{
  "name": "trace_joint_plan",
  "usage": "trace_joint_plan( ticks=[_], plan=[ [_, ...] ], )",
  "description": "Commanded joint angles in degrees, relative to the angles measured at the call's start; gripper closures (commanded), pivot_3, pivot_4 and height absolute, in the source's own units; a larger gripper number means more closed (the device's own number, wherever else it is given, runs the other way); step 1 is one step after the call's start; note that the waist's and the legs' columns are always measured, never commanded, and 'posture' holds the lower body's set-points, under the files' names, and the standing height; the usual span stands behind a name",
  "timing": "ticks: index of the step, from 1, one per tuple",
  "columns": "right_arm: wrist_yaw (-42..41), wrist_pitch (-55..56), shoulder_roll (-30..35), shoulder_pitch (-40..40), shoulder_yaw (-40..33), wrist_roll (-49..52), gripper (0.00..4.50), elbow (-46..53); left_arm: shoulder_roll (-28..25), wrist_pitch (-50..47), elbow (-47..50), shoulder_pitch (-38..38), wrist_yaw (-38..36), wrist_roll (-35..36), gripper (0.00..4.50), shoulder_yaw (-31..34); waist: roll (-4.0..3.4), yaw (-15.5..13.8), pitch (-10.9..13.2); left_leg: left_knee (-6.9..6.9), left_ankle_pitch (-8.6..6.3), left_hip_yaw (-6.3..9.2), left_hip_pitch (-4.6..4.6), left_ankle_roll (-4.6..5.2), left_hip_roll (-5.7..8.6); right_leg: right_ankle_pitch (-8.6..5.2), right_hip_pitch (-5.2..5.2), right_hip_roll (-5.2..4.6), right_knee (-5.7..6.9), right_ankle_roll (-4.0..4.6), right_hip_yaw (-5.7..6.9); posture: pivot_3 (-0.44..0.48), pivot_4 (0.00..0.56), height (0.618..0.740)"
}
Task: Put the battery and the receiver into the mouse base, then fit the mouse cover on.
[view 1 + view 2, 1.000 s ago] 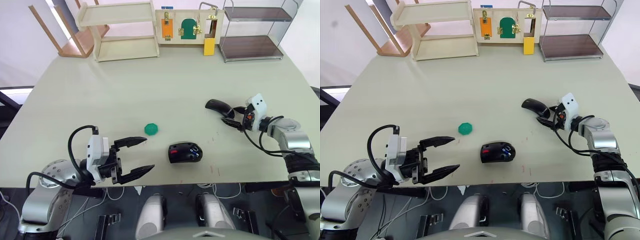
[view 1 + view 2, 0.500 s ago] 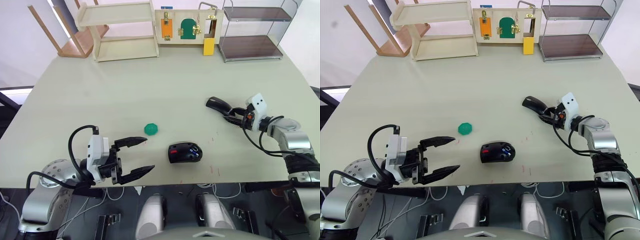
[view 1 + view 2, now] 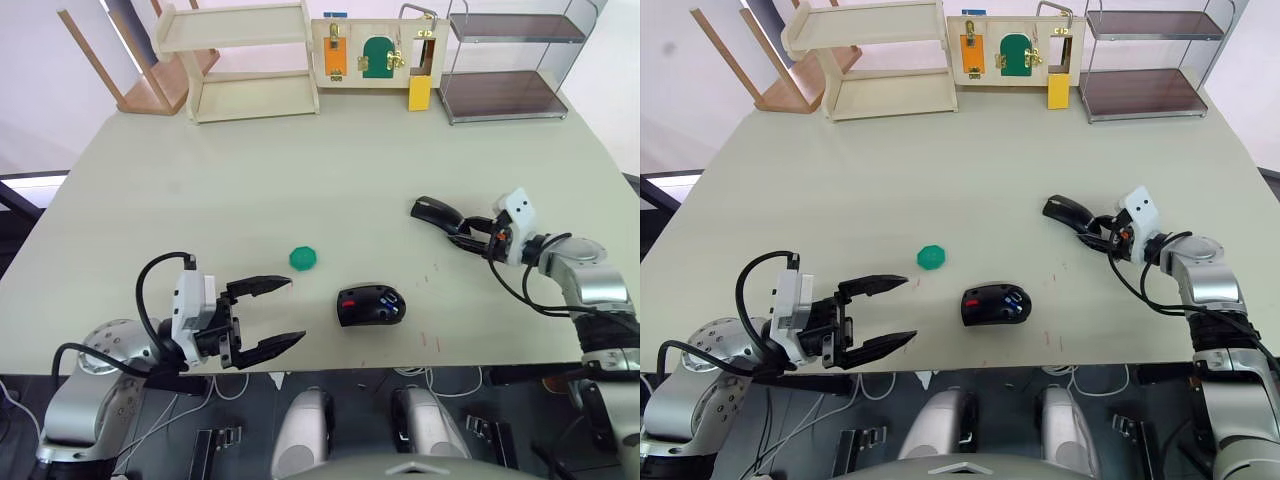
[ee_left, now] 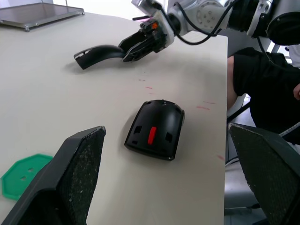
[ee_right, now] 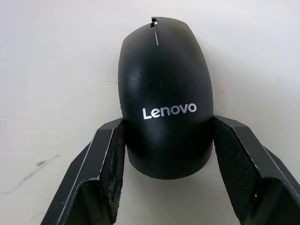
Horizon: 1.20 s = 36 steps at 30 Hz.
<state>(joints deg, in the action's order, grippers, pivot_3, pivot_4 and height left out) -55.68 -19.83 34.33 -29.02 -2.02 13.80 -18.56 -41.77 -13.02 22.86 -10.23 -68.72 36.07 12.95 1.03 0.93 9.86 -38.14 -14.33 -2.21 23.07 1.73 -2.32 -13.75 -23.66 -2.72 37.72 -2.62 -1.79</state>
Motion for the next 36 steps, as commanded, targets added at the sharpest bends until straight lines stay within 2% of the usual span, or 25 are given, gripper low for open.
trace_joint_plan(
  ticks=[1,8,17,25,30,36],
  plan=[
    [-4.57,-2.55,3.18,1.95,-0.07,3.29,2.26,9.81,-1.62,1.43,-1.12,0.43,-1.94,0.27,0.00,1.70,0.00,-0.04,0.00,0.01,0.00,0.00,0.00,0.00,0.00,0.00,-0.01,0.00,0.00,0.00,0.00,0.000,0.150,0.740],
    [-9.21,-8.12,7.92,5.64,2.90,6.18,2.26,24.36,-3.93,1.86,-4.00,2.60,-4.81,0.40,0.00,1.50,0.03,-0.10,0.02,0.06,0.00,0.01,0.00,0.00,-0.02,-0.01,-0.02,-0.01,-0.03,0.00,0.02,0.000,0.150,0.740],
    [-7.94,-18.51,9.32,5.28,7.62,10.04,2.26,39.76,-5.82,2.30,-6.98,5.43,-8.59,0.47,0.00,1.17,0.13,-0.14,0.09,0.07,0.00,0.09,0.02,-0.01,-0.05,-0.02,-0.05,-0.03,-0.05,0.00,0.07,0.000,0.150,0.740],
    [-7.07,-20.95,10.19,3.63,14.42,8.03,2.26,44.71,-7.12,2.98,-10.21,7.51,-11.88,-0.01,0.00,1.03,0.15,-0.18,0.10,0.07,-0.01,0.33,0.14,-0.01,-0.04,-0.01,-0.07,-0.09,-0.16,0.00,0.14,0.000,0.150,0.740],
    [-6.87,-22.66,11.68,2.07,18.25,6.23,2.26,46.59,-7.85,2.93,-11.21,8.58,-13.38,-0.22,0.00,0.41,0.15,-0.17,0.10,-0.11,0.00,0.45,0.70,-0.02,-0.03,0.00,-0.57,-0.08,-0.04,0.01,0.30,0.000,0.150,0.740],
    [-6.54,-25.40,12.36,-0.91,22.57,4.69,2.26,47.66,-7.86,3.25,-12.02,9.83,-14.62,-1.03,0.00,-0.28,0.15,-0.15,0.10,-0.12,0.00,0.40,0.75,-0.01,0.00,0.00,-0.57,-0.07,-0.05,0.00,0.37,0.000,0.150,0.740]
  ],
)
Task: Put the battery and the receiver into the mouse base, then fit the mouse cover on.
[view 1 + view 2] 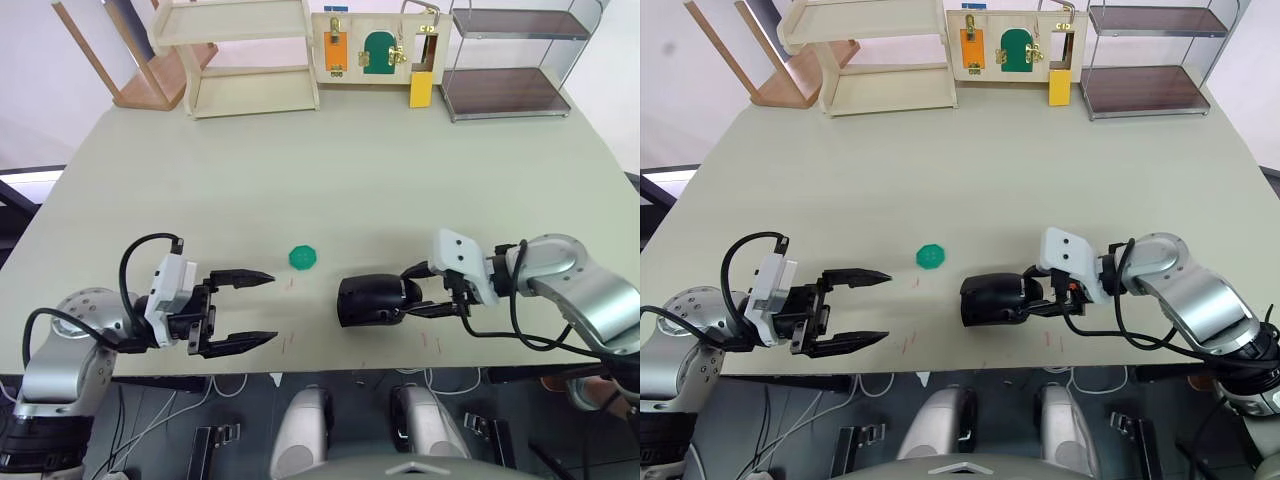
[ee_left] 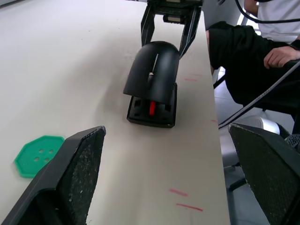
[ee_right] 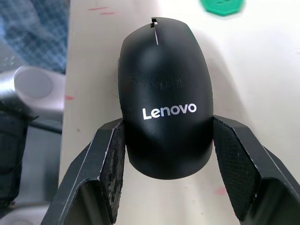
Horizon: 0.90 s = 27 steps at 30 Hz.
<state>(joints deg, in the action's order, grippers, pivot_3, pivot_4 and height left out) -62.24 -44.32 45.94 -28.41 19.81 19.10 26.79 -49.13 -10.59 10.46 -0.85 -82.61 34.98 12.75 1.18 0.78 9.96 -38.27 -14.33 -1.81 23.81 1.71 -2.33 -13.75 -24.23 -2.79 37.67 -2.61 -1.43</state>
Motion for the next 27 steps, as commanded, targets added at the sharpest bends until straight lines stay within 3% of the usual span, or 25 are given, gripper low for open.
trace_joint_plan(
  ticks=[1,27],
  plan=[
    [0.34,-1.42,0.61,-1.84,1.29,-0.89,2.26,2.43,-0.45,0.81,0.32,0.60,-0.85,0.02,0.00,-0.12,0.00,-0.01,0.00,0.00,0.00,0.00,0.00,0.00,0.00,0.00,0.00,0.00,0.00,0.00,0.01,0.000,0.150,0.740],
    [4.22,-10.76,-0.67,-6.89,8.34,-3.59,2.26,2.52,-0.47,1.43,-0.57,1.20,-2.01,-0.52,0.00,-1.00,0.01,0.02,0.00,-0.05,0.00,0.00,-0.01,0.00,-0.01,0.00,0.01,0.02,0.09,0.00,0.05,0.000,0.150,0.740]
  ],
)
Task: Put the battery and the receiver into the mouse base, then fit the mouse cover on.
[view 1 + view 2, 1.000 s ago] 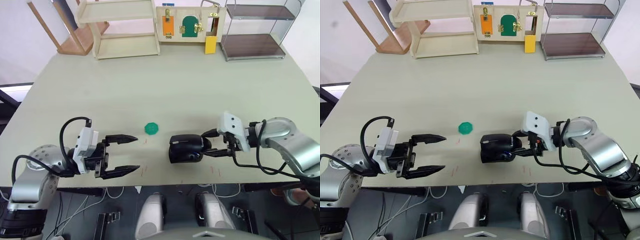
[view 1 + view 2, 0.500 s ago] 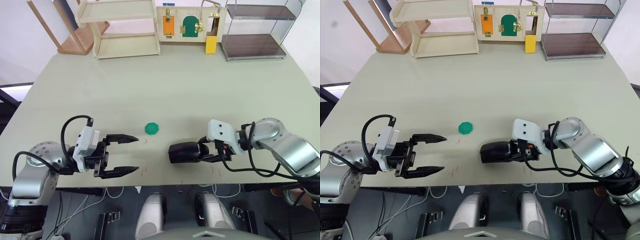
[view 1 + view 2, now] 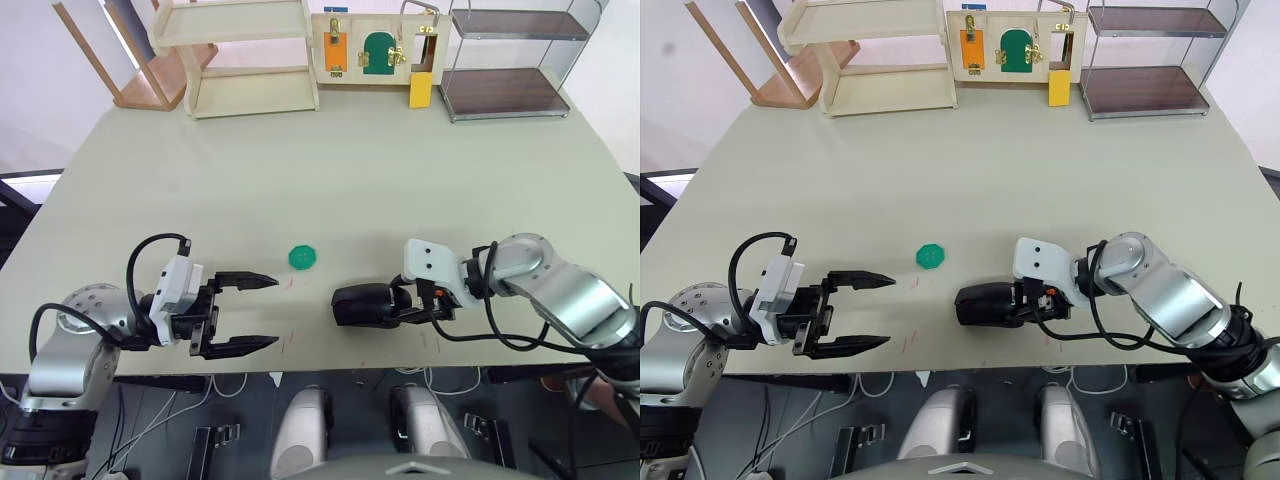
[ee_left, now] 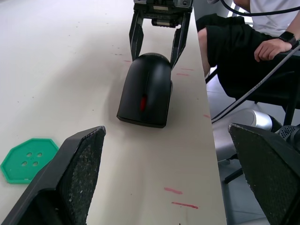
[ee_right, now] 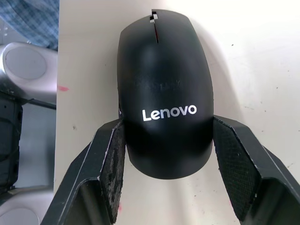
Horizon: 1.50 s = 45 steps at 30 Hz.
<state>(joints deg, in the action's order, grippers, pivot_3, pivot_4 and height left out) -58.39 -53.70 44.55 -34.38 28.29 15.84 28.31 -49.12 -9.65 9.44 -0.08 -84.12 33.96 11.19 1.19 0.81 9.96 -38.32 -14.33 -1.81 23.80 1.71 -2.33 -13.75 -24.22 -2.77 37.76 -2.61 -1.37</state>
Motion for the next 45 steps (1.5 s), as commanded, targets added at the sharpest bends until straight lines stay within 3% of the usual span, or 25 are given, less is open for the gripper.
trace_joint_plan(
  ticks=[1,27,28,30,32,41,45],
  plan=[
    [0.49,-1.81,0.82,-0.99,-0.10,-0.38,2.26,1.04,-0.45,0.51,0.47,0.41,-0.47,0.46,0.00,0.53,0.00,0.00,0.00,0.00,0.00,0.00,0.00,0.00,0.00,0.00,0.00,0.00,0.00,0.00,0.00,0.000,0.150,0.740],
    [2.75,-0.75,1.07,1.49,-0.01,-0.94,2.26,2.48,-0.05,0.96,-0.40,1.45,-0.69,0.01,0.00,-0.35,0.00,-0.02,0.00,-0.03,0.00,0.00,0.00,0.00,0.01,0.11,0.01,0.00,0.02,-0.19,0.01,0.000,0.150,0.740],
    [2.67,-0.38,1.14,1.55,0.04,-1.02,1.46,2.39,-0.02,0.96,-0.41,1.48,-0.64,0.01,0.00,-0.36,0.00,-0.02,0.00,-0.02,0.00,0.00,0.01,0.00,0.01,0.13,0.01,0.00,0.02,-0.22,0.01,0.000,0.150,0.740],
    [2.59,0.14,1.23,1.63,0.05,-1.10,0.94,2.28,0.01,0.93,-0.38,1.50,-0.58,0.00,0.00,-0.38,0.00,-0.02,0.00,-0.03,0.00,0.00,0.01,0.00,0.01,0.13,0.01,0.00,0.02,-0.22,0.01,0.000,0.150,0.740],
    [2.35,0.50,1.41,1.73,0.09,-1.15,0.05,2.30,0.04,0.92,-0.33,1.47,-0.53,-0.01,0.00,-0.36,0.00,-0.02,0.00,-0.03,0.00,0.00,0.01,0.00,0.01,0.13,0.01,0.00,0.02,-0.22,0.01,0.000,0.150,0.740],
    [1.89,1.24,1.59,1.98,-0.23,-1.45,0.05,2.24,0.13,1.01,-0.31,1.30,-0.44,-0.08,0.00,-0.31,0.00,-0.03,0.00,-0.03,0.00,0.00,0.01,0.00,0.01,0.13,0.00,0.00,0.02,-0.22,0.01,0.000,0.150,0.740],
    [1.78,1.65,0.04,2.21,-3.72,1.19,0.05,2.00,0.11,1.06,-0.38,1.25,-0.45,-0.04,0.00,-0.18,0.00,-0.02,0.00,-0.03,0.00,0.00,0.01,0.00,0.01,0.13,0.01,0.00,0.02,-0.22,0.01,0.000,0.150,0.740]
  ],
)
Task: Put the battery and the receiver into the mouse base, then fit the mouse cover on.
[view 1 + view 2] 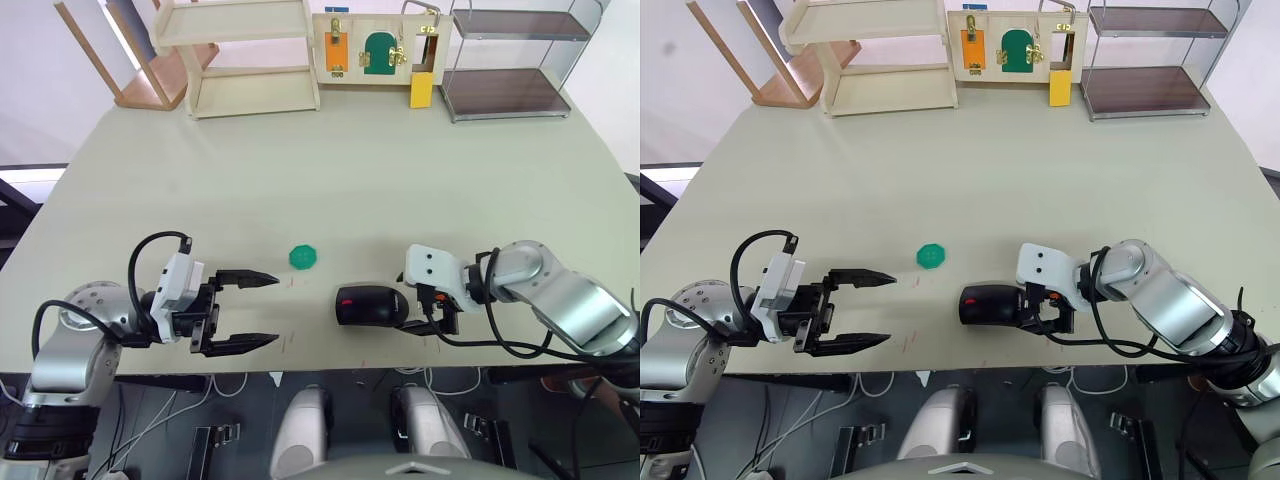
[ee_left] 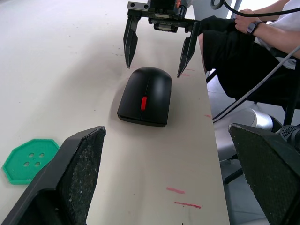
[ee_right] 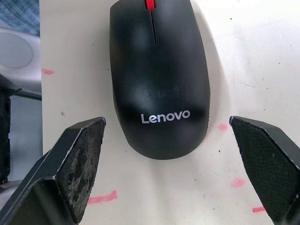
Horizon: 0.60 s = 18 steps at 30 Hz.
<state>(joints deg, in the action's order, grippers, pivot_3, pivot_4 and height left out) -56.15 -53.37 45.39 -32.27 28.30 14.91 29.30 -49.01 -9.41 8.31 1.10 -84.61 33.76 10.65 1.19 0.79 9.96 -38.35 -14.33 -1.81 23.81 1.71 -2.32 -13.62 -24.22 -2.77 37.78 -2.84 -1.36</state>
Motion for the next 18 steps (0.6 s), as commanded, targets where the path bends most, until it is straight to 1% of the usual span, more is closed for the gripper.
trace_joint_plan(
  ticks=[1,4,8,9,10,11,12,13,18],
  plan=[
    [-0.66,2.38,-1.90,0.22,-5.29,3.47,0.05,0.84,0.05,0.84,0.66,0.13,0.07,0.15,0.00,0.37,0.00,0.00,0.00,0.00,0.00,0.00,0.00,0.00,0.00,0.00,0.00,0.00,0.00,0.00,0.00,0.000,0.150,0.740],
    [-0.60,5.08,-4.33,0.37,-8.13,5.42,0.05,0.46,0.07,0.81,0.63,0.09,0.15,0.24,0.00,0.51,0.01,0.02,0.00,0.00,0.00,0.00,0.00,0.00,0.00,0.00,0.00,0.01,0.00,-0.01,0.00,0.000,0.150,0.740],
    [0.81,5.11,-7.63,-0.39,-9.21,6.70,0.05,-0.05,0.18,0.75,0.61,0.08,0.40,0.33,0.00,0.68,0.01,0.01,-0.01,0.00,0.00,0.00,0.00,0.00,0.00,0.01,0.01,0.01,0.02,-0.01,0.00,0.000,0.150,0.740],
    [1.14,4.93,-8.36,-0.54,-9.07,6.96,0.61,0.01,0.16,0.73,0.66,0.01,0.44,0.36,0.00,0.75,0.01,0.01,-0.01,0.00,0.00,0.00,0.00,0.00,0.00,0.01,0.01,0.01,0.03,-0.01,0.00,0.000,0.150,0.740],
    [1.43,4.81,-8.84,-0.77,-8.56,6.81,0.84,0.08,0.14,0.71,0.68,-0.03,0.47,0.37,0.00,0.81,0.01,0.00,-0.01,0.00,0.00,0.00,-0.01,0.00,0.00,0.01,0.00,0.01,0.03,-0.01,0.00,0.000,0.150,0.740],
    [1.77,4.53,-9.34,-1.02,-8.02,6.59,1.29,0.08,0.11,0.69,0.67,-0.05,0.50,0.37,0.00,0.85,0.01,0.01,-0.01,0.00,0.00,0.00,-0.01,0.00,0.00,0.01,0.00,0.01,0.03,0.00,0.00,0.000,0.150,0.740],
    [2.12,4.13,-9.74,-1.24,-7.53,6.38,1.57,0.14,0.08,0.67,0.70,-0.12,0.55,0.41,0.00,0.93,0.01,0.01,-0.01,0.00,0.00,0.00,0.00,0.00,0.00,0.00,0.00,0.01,0.04,-0.01,0.00,0.000,0.150,0.740],
    [2.35,3.96,-10.07,-1.52,-6.91,6.07,2.02,0.15,0.03,0.67,0.71,-0.19,0.59,0.41,0.00,0.98,0.01,0.01,-0.01,0.00,0.00,0.00,0.00,0.00,0.00,0.01,0.00,0.01,0.04,0.00,0.00,0.000,0.150,0.740],
    [3.86,3.03,-12.15,-3.75,-3.63,4.62,2.02,-1.21,-0.16,0.66,0.82,-0.63,0.75,0.46,0.00,1.17,0.01,0.06,-0.01,-0.01,0.00,0.00,-0.01,0.00,0.00,0.00,0.00,0.01,0.05,0.00,0.00,0.000,0.150,0.740]
  ],
)
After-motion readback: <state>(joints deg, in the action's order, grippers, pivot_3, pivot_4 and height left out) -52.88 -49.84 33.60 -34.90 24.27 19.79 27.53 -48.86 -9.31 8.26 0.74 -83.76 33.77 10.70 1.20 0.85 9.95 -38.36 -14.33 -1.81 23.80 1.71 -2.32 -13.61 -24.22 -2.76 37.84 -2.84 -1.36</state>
